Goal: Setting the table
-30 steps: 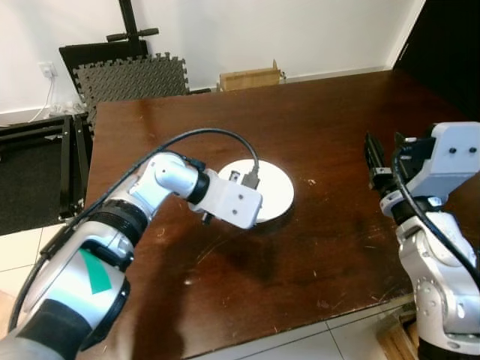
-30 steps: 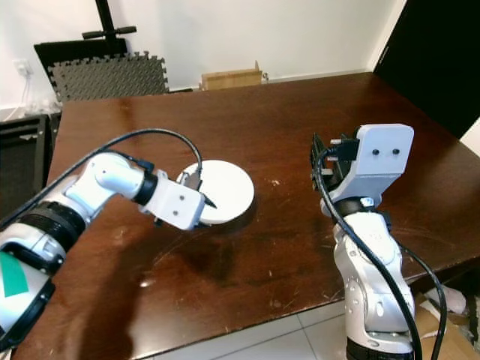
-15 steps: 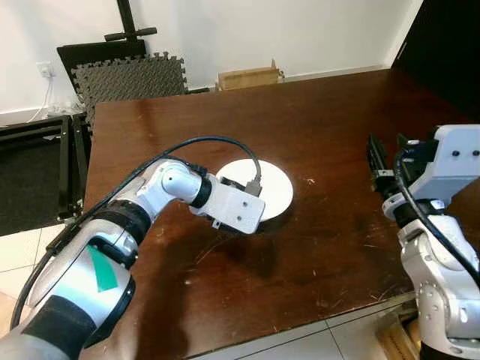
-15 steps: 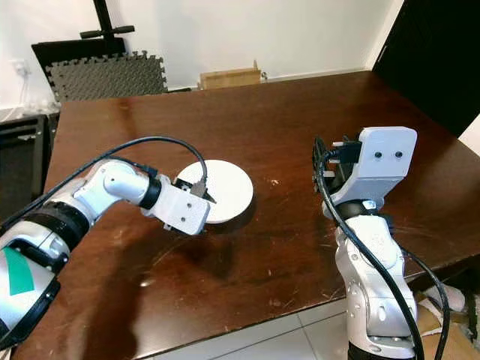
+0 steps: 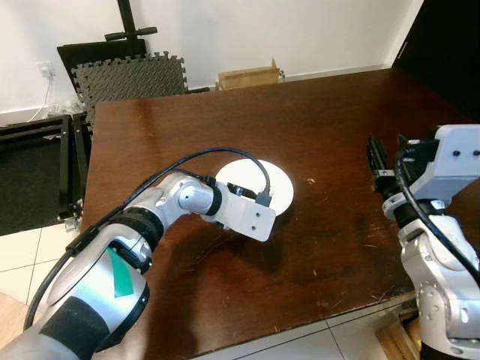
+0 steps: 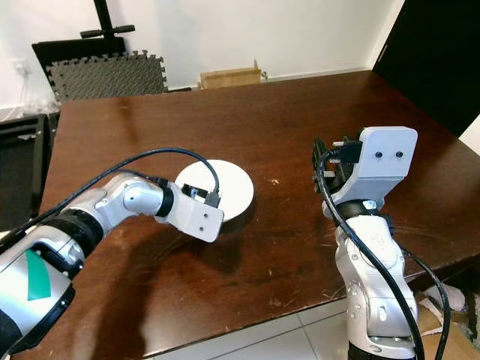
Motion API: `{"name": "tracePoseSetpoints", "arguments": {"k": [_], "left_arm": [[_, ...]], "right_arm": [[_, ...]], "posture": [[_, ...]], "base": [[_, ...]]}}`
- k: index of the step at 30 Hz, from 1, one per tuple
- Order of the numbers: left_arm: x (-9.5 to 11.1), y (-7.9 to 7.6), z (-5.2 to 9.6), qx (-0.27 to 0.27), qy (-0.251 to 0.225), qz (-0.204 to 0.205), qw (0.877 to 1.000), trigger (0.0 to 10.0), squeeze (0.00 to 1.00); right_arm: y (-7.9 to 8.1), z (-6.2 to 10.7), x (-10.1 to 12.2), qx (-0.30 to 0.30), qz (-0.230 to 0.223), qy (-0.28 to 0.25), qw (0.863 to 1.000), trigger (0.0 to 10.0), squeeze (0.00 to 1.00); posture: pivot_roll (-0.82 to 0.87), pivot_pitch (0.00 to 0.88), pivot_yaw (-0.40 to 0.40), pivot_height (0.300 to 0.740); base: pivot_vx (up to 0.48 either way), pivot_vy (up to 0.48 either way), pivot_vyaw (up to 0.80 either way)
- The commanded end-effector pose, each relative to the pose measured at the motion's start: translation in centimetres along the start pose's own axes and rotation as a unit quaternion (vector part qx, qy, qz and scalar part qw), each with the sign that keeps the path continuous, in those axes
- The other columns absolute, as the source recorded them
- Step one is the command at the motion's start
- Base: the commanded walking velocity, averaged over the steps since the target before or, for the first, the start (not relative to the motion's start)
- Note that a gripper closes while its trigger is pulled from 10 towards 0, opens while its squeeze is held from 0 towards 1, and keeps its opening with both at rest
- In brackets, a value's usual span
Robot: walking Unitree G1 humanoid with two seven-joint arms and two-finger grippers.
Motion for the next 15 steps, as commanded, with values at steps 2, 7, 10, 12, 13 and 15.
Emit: {"name": "tracePoseSetpoints", "arguments": {"k": [2,7,10,12,13,15], "left_arm": [[0.0,-0.6,-0.1,-0.023,-0.001,-0.008,1.000,0.0,0.00],[-0.2,-1.1,-0.1,-0.031,0.003,-0.005,1.000,0.0,0.00],[-0.4,-1.4,-0.1,-0.030,0.008,-0.011,0.999,0.0,0.00],[-0.6,-1.5,-0.1,-0.031,0.013,-0.013,0.999,0.0,0.00],[-0.6,-1.5,0.0,-0.031,0.014,-0.013,0.999,0.0,0.00],[-0.7,-1.5,0.0,-0.032,0.016,-0.012,0.999,0.0,0.00]], "right_arm": [[-0.3,0.4,0.2,-0.004,0.002,-0.002,1.000,10.0,0.00],[-0.3,0.4,0.2,-0.004,0.003,-0.001,1.000,10.0,0.00],[-0.2,0.3,0.2,-0.003,0.002,-0.001,1.000,10.0,0.00],[-0.2,0.3,0.2,-0.002,0.001,-0.001,1.000,10.0,0.00],[-0.2,0.3,0.2,-0.002,0.001,-0.001,1.000,10.0,0.00],[-0.2,0.3,0.2,-0.003,0.001,-0.001,1.000,10.0,0.00]], "posture": [[-0.06,0.236,0.071,0.740],[-0.06,0.236,0.071,0.740],[-0.06,0.236,0.071,0.740],[-0.06,0.236,0.071,0.740],[-0.06,0.236,0.071,0.740],[-0.06,0.236,0.067,0.740]], "base": [[0.000,0.000,0.00],[0.000,0.000,0.00],[0.000,0.000,0.00],[0.000,0.000,0.00],[0.000,0.000,0.00],[0.000,0.000,0.00]]}}
Point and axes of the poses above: a point about 5 cm out from each wrist's last joint towards the gripper, its own z axis pointing back from the gripper into the wrist, its own x axis along the axis of the wrist's last joint, y = z × x, the point moved 5 cm from there along -z, pointing out of the wrist towards the gripper, and after that the axes turned 11 degrees about -z, right-handed, at the moved point
